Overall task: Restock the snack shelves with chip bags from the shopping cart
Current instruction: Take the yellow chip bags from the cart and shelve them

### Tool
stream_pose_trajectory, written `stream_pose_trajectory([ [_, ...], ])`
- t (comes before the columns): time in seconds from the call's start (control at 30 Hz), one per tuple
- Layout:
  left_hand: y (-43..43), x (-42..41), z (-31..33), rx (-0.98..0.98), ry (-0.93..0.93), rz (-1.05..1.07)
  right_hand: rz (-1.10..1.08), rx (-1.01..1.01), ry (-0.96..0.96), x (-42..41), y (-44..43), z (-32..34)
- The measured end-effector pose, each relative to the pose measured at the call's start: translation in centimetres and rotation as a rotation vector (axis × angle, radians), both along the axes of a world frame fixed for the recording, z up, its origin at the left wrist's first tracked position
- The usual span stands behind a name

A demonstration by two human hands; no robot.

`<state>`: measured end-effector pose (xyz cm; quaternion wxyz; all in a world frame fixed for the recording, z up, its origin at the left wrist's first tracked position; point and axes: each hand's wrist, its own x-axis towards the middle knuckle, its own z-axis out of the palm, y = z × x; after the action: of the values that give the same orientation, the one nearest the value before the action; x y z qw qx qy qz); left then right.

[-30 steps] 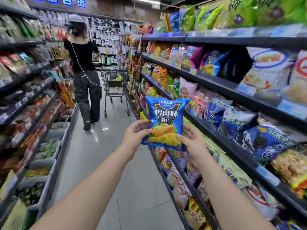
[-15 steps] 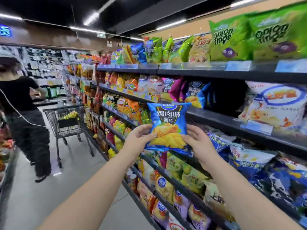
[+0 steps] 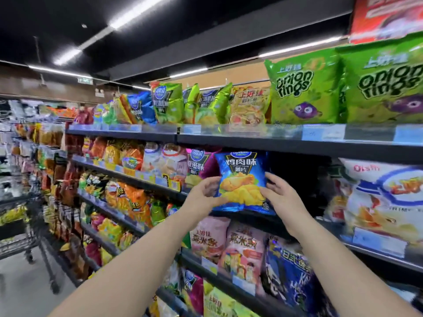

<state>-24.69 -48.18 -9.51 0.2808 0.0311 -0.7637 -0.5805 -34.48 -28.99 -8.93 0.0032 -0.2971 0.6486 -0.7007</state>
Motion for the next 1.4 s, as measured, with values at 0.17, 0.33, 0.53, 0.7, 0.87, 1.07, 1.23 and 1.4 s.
stream_pose_trajectory([
  [0.17, -3.3, -5.4, 0.5, -0.088, 0.085, -0.035, -0.026, 0.052, 0.083, -2.6, -2.0, 0.3],
  [0.33, -4.1, -8.6, -1.1, -0.210, 0.203, -0.003, -0.121, 0.061, 0.154, -4.4, -3.0, -1.1],
  [0.53, -6.0, -11.0, -1.4, -0.495, 0.294, 0.019, -0.278, 0.202, 0.255, -5.7, -4.8, -1.0],
  [0.7, -8.2, -11.3, -2.4, -0.604, 0.300, -0.034, -0.330, 0.312, 0.298, -5.5, -6.1, -1.5],
  [0.87, -9.1, -11.1, -3.0, -0.899, 0.475, 0.185, -0.399, 0.274, 0.287, -4.8, -7.4, -1.7],
  [1.07, -8.7, -12.8, -3.2, -1.121, 0.718, 0.163, -0.511, 0.367, 0.283, -4.0, -8.8, -1.5],
  [1.23, -8.8, -12.6, -4.1, -1.143, 0.662, 0.169, -0.580, 0.554, 0.282, -2.4, -9.1, -1.1],
  [1.4, -5.4, -10.7, -3.7, -1.094, 0.626, 0.207, -0.820, 0.742, 0.459, 0.7, -6.9, -1.1],
])
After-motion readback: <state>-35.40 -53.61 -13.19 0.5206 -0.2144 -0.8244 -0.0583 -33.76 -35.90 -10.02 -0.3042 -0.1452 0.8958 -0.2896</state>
